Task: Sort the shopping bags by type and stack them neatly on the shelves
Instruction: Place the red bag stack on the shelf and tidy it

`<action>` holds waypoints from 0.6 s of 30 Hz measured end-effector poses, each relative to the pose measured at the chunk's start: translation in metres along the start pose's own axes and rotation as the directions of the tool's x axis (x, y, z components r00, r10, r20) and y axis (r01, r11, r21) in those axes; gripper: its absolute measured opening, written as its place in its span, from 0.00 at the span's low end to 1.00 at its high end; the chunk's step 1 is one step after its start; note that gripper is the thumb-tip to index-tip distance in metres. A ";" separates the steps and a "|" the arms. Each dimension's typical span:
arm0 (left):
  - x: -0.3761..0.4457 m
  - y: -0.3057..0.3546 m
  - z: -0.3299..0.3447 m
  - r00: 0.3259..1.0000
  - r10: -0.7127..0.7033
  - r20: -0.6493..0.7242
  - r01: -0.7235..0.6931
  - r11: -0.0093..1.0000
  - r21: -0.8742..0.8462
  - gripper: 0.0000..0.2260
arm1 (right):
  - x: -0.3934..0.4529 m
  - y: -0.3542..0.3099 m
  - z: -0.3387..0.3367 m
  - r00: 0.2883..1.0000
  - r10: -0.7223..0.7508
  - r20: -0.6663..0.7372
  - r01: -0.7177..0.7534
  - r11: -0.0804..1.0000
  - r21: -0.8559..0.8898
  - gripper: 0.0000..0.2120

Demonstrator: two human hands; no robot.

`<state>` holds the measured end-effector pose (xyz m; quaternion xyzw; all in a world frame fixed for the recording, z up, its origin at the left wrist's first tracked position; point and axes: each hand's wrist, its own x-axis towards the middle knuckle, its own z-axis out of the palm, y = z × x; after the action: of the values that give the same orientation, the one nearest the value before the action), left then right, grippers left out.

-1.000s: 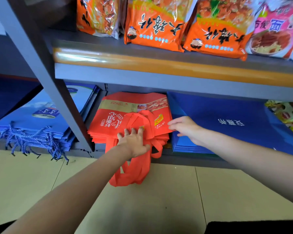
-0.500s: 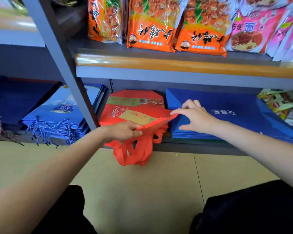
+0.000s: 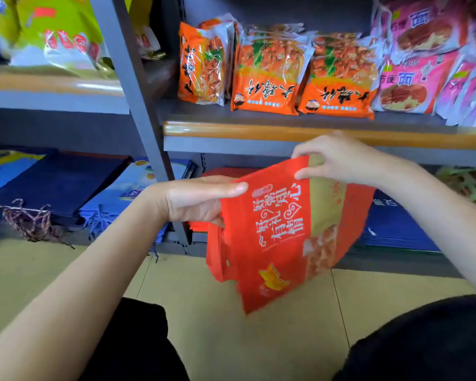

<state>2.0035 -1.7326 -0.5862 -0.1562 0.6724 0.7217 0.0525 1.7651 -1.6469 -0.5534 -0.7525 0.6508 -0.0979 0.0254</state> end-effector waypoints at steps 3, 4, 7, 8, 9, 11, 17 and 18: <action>0.021 -0.013 -0.001 0.964 -0.118 -0.237 0.173 0.959 0.226 0.18 | 0.009 -0.015 0.027 0.996 0.007 0.089 0.007 0.987 -0.159 0.12; 0.030 -0.021 -0.001 0.930 -0.060 -0.362 0.197 0.914 0.354 0.13 | 0.013 -0.020 0.037 0.997 0.009 0.071 0.004 0.984 -0.179 0.13; 0.047 -0.046 -0.007 0.870 0.196 -0.452 0.232 0.646 0.727 0.12 | 0.019 -0.015 0.062 1.000 0.016 0.011 -0.015 0.989 -0.145 0.15; 0.046 -0.050 -0.011 0.863 0.225 -0.452 0.264 0.562 0.784 0.15 | 0.017 -0.006 0.068 0.999 0.045 0.025 -0.041 0.990 -0.135 0.16; 0.042 -0.055 -0.016 0.855 0.244 -0.457 0.305 0.476 0.825 0.19 | 0.013 0.005 0.074 0.994 0.088 0.067 -0.078 0.988 -0.134 0.18; 0.035 -0.064 -0.027 0.850 0.252 -0.463 0.372 0.335 0.865 0.25 | 0.002 0.026 0.087 0.966 0.183 0.184 -0.170 0.982 -0.082 0.22; 0.039 -0.101 -0.070 0.721 0.103 -0.686 0.436 0.701 0.564 0.28 | 0.003 0.054 0.115 0.900 0.416 0.132 -0.395 0.905 -0.158 0.37; 0.045 -0.105 -0.078 0.654 0.089 -0.751 0.439 0.764 0.473 0.28 | 0.006 0.053 0.118 0.904 0.401 0.149 -0.381 0.913 -0.147 0.36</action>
<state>2.0029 -1.8063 -0.7039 -0.4754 0.8119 0.3235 -0.1007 1.7352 -1.6718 -0.6769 -0.6125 0.7882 0.0135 0.0587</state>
